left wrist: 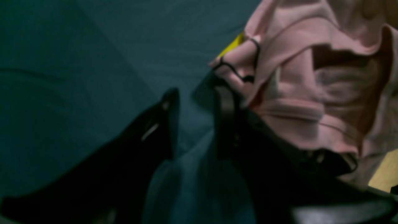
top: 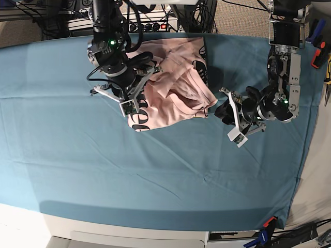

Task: Fold the T-shirt properly
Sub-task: 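Press the folded layer flat with the right gripper and release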

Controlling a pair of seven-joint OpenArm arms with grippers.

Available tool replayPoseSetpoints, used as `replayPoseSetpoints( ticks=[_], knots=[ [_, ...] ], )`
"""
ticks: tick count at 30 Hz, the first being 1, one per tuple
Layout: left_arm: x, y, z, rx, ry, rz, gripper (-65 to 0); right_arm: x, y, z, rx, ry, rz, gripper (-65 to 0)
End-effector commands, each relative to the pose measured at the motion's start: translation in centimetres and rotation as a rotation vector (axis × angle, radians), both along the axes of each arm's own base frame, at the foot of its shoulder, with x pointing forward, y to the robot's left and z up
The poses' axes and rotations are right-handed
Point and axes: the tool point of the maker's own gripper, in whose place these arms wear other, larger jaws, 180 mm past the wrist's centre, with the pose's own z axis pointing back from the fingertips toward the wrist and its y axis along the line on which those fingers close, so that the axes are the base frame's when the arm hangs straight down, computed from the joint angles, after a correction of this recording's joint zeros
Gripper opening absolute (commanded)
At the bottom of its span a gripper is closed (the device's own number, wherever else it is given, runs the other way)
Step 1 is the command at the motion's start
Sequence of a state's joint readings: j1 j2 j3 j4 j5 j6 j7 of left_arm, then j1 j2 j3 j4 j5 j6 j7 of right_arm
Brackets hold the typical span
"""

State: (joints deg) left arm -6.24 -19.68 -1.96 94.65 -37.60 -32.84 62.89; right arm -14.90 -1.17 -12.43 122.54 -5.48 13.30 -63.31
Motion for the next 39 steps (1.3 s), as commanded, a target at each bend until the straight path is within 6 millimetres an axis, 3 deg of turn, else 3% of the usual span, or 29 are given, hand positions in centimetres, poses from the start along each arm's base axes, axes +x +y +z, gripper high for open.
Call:
replayPoseSetpoints(
  ticks=[1, 10, 16, 20, 25, 33, 39],
  knots=[
    [1.0, -0.1, 1.5, -0.023, -0.049, 0.002, -45.0, 0.6, 0.5, 1.0, 0.021, -0.043, 0.012, -65.0],
    [1.0, -0.1, 1.5, -0.023, -0.049, 0.002, -45.0, 0.6, 1.7, 0.8, 0.041, -0.048, 0.087, -65.0],
    [1.0, -0.1, 1.5, -0.024, -0.049, 0.002, -45.0, 1.4, 1.7, -1.9, 0.031, 0.023, 0.089, -65.0],
    [1.0, -0.1, 1.5, -0.023, -0.049, 0.002, -45.0, 1.3, 2.2, -2.3, 0.058, 0.049, 0.100, -65.0],
    [1.0, -0.1, 1.5, -0.023, -0.049, 0.002, -45.0, -0.8, 4.4, -3.4, 0.043, 0.148, 0.201, -65.0],
    [1.0, -0.1, 1.5, -0.023, -0.049, 0.002, -45.0, -4.3, 11.0, -3.4, 0.054, 0.179, 0.432, -65.0],
    [1.0, -0.1, 1.5, -0.023, -0.049, 0.002, -45.0, -6.4, 13.9, -3.3, 0.054, 0.198, 0.542, -65.0]
  ],
)
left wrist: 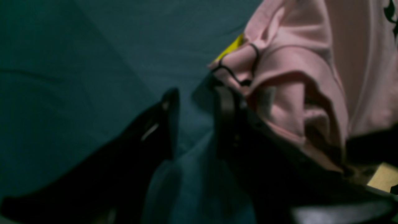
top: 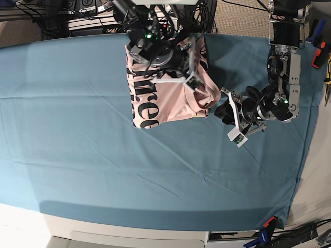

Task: Fold the T-shirt properly
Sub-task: 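Press the folded layer flat with the right gripper and release, then raise the right gripper away from the folded shirt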

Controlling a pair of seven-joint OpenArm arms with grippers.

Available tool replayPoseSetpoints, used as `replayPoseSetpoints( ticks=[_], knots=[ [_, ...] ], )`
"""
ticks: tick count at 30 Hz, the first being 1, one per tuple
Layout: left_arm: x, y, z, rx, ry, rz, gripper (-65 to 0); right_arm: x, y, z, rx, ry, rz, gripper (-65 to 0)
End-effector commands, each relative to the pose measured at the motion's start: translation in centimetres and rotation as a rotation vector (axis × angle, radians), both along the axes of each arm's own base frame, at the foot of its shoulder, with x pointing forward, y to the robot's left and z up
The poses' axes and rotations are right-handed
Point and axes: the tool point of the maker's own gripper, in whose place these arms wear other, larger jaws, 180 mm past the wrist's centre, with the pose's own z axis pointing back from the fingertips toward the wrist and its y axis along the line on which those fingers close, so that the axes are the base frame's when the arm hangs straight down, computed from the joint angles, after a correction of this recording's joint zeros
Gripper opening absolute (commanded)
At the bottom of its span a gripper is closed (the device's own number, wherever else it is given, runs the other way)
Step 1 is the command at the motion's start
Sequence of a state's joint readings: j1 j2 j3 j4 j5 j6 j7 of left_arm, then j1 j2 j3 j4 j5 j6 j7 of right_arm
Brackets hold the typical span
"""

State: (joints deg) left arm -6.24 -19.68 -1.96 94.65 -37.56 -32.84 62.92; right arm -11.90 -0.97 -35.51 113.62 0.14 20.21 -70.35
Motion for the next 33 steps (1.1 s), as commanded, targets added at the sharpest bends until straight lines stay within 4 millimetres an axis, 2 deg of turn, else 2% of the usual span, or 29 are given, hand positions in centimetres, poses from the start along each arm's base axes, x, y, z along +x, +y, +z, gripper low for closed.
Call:
replayPoseSetpoints(
  ticks=[1, 9, 12, 16, 20, 21, 24, 26, 30, 33],
  knots=[
    [1.0, -0.1, 1.5, -0.025, -0.050, 0.002, -45.0, 0.1, 0.8, 0.9, 0.034, -0.018, 0.016, -65.0],
    [1.0, -0.1, 1.5, -0.025, -0.049, 0.002, -45.0, 0.2, 1.1, 1.0, 0.037, -0.029, 0.022, -65.0],
    [1.0, -0.1, 1.5, -0.025, -0.049, 0.002, -45.0, -0.7, 2.0, 1.3, 0.076, -0.014, 0.090, -65.0],
    [1.0, -0.1, 1.5, -0.024, -0.049, 0.002, -45.0, -2.1, 3.8, 3.1, 0.176, -0.006, 0.201, -65.0],
    [1.0, -0.1, 1.4, -0.023, -0.048, 0.002, -45.0, -1.1, 3.4, 5.2, 0.172, -0.100, 0.192, -65.0],
    [1.0, -0.1, 1.4, -0.023, -0.048, 0.002, -45.0, -0.5, 3.0, 5.6, 0.154, -0.133, 0.180, -63.5],
    [1.0, -0.1, 1.4, -0.023, -0.048, 0.002, -45.0, 1.6, 1.3, 5.9, 0.072, -0.230, 0.099, -46.7],
    [0.9, 0.0, 1.4, -0.023, -0.047, 0.003, -45.0, 3.4, -0.7, 6.0, 0.019, -0.282, 0.006, -40.3],
    [0.4, 0.0, 0.9, -0.022, -0.030, 0.003, -44.9, 7.4, -5.3, 7.0, 0.010, -0.333, -0.176, -39.4],
    [-0.3, 0.1, 0.1, -0.015, -0.010, 0.004, -43.3, 10.3, -9.2, 8.0, 0.083, -0.341, -0.317, -39.4]
  ],
)
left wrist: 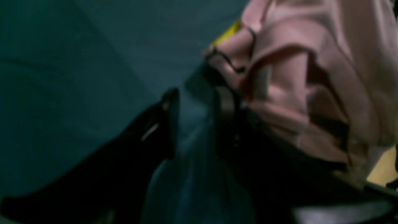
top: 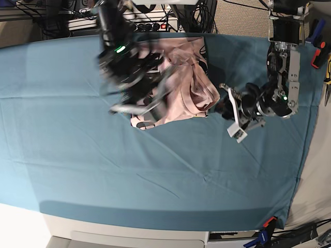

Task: Fold the T-shirt properly
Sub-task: 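Raise the right gripper away from the folded shirt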

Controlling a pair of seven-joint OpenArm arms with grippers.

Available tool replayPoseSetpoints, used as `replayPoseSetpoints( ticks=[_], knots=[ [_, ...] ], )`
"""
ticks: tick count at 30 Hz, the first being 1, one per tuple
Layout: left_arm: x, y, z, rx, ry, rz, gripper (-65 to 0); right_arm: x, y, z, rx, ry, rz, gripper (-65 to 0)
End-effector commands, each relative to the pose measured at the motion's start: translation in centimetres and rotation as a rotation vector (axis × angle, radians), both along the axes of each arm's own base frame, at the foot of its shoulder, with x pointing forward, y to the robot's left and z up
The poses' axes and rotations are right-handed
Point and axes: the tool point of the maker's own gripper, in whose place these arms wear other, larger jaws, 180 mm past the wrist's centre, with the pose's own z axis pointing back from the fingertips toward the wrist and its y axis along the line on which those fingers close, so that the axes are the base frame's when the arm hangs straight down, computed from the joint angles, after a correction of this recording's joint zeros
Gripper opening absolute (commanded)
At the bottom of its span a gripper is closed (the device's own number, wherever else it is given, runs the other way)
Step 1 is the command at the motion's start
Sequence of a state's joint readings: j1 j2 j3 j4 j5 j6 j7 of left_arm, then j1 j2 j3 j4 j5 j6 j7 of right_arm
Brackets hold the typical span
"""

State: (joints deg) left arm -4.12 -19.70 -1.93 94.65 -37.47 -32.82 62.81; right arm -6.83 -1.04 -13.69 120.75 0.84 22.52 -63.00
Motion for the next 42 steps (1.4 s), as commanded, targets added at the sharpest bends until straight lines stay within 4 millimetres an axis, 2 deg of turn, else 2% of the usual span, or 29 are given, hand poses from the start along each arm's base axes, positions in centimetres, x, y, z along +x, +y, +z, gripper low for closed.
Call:
replayPoseSetpoints(
  ticks=[1, 5, 8, 11, 15, 18, 22, 26, 31, 34, 37, 42],
  knots=[
    [0.8, 0.1, 1.0, -0.009, -0.041, 0.005, -42.0, 1.2, -0.8, 1.2, 0.043, -0.038, -0.017, -39.4],
    [0.3, 0.7, 0.2, 0.017, -0.017, 0.031, -38.8, 3.9, -4.4, 1.2, 0.211, -0.008, -0.085, -39.2],
    [0.3, 1.6, -0.4, 0.064, -0.010, 0.052, -37.3, 5.8, -6.2, -0.5, 0.324, 0.093, -0.097, -35.7],
    [0.5, 3.4, -0.6, 0.115, -0.004, 0.086, -34.7, 7.5, -7.4, -2.4, 0.406, 0.236, -0.063, -35.5],
    [0.7, 6.4, -0.7, 0.190, 0.008, 0.142, -31.8, 9.5, -7.7, -2.7, 0.561, 0.363, 0.014, -32.5],
    [0.5, 7.9, -0.7, 0.216, 0.030, 0.177, -29.3, 11.2, -7.4, -1.3, 0.729, 0.391, 0.065, -32.4],
    [-1.3, 7.6, -1.4, 0.170, 0.102, 0.159, -29.1, 12.8, -7.0, -0.2, 0.889, 0.424, 0.094, -32.4],
    [-4.4, 6.2, -2.9, 0.091, 0.195, 0.132, -29.1, 12.5, -6.3, -2.1, 0.887, 0.543, 0.102, -32.4],
    [-7.5, 5.0, -3.9, 0.030, 0.282, 0.092, -29.1, 10.3, -4.2, -4.5, 0.823, 0.678, 0.162, -32.4],
    [-8.6, 4.3, -3.8, -0.006, 0.312, 0.064, -29.1, 9.0, -3.2, -5.8, 0.752, 0.737, 0.198, -32.4],
    [-9.8, 3.7, -3.7, -0.028, 0.332, 0.042, -29.1, 8.4, -2.7, -6.4, 0.725, 0.762, 0.215, -32.4],
    [-11.3, 3.1, -2.6, -0.045, 0.313, 0.015, -29.1, 8.4, -3.6, -6.6, 0.705, 0.764, 0.202, -32.4]
  ],
)
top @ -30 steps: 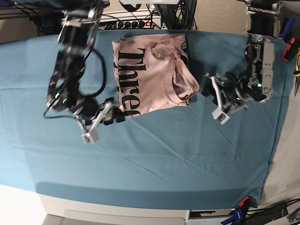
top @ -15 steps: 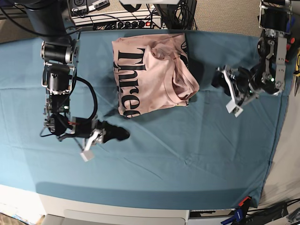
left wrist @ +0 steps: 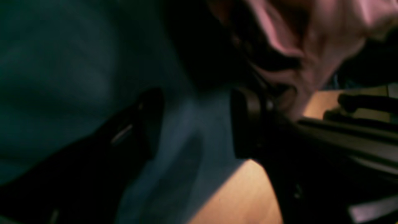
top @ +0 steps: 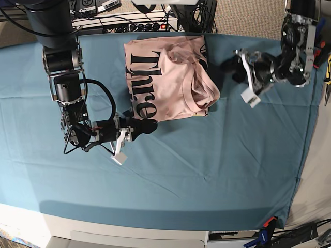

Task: Fold the T-shirt properly
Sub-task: 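Raise the right gripper away from the folded shirt, then grasp the shirt edge by the 'Three' print with the left gripper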

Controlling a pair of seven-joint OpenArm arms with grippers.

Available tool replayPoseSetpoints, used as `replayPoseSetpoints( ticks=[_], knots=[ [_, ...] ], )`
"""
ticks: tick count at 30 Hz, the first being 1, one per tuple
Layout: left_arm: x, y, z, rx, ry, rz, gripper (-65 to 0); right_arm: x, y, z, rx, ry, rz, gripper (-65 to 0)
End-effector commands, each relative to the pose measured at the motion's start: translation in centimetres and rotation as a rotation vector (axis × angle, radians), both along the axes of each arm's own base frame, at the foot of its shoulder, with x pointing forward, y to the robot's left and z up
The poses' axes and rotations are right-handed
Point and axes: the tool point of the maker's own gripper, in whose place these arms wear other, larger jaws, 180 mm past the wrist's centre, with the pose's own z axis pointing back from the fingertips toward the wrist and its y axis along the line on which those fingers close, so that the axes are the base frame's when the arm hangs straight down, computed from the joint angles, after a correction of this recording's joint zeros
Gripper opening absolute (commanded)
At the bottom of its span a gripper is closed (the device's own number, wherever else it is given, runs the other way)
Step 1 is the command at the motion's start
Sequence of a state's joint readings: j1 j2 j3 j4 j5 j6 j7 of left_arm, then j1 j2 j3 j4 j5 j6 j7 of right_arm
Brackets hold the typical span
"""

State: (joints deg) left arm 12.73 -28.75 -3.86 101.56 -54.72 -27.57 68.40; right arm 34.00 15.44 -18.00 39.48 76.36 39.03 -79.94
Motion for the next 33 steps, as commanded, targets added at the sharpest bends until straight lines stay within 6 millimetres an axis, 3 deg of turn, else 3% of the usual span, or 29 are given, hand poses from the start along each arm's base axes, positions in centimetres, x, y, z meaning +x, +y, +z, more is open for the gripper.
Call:
replayPoseSetpoints(
  ticks=[1, 7, 13, 19, 25, 33],
  knots=[
    [-0.6, 0.7, 0.2, 0.036, 0.003, -0.013, -29.1, 1.5, -0.8, 1.6, -0.004, -0.053, -0.006, -32.4],
    [-1.9, 0.7, 1.9, 0.020, -0.043, 0.005, -29.1, 1.5, -3.0, 1.5, -0.040, -0.053, -0.030, -32.4],
    [-2.2, -1.1, 1.7, -0.033, -0.035, 0.045, -29.1, 0.8, -2.7, 0.7, -0.034, -0.035, -0.024, -33.3],
    [-1.9, -3.3, 1.9, -0.107, -0.041, 0.079, -29.1, -0.5, -2.6, -0.4, -0.033, -0.007, -0.019, -43.2],
    [-1.7, -4.0, 1.8, -0.122, -0.039, 0.112, -29.1, -0.8, -2.6, -0.8, -0.033, 0.003, -0.019, -57.4],
    [-2.2, -6.8, 1.4, -0.155, -0.024, 0.108, -29.1, -0.8, -2.6, -0.8, -0.033, 0.003, -0.019, -57.6]
  ],
)
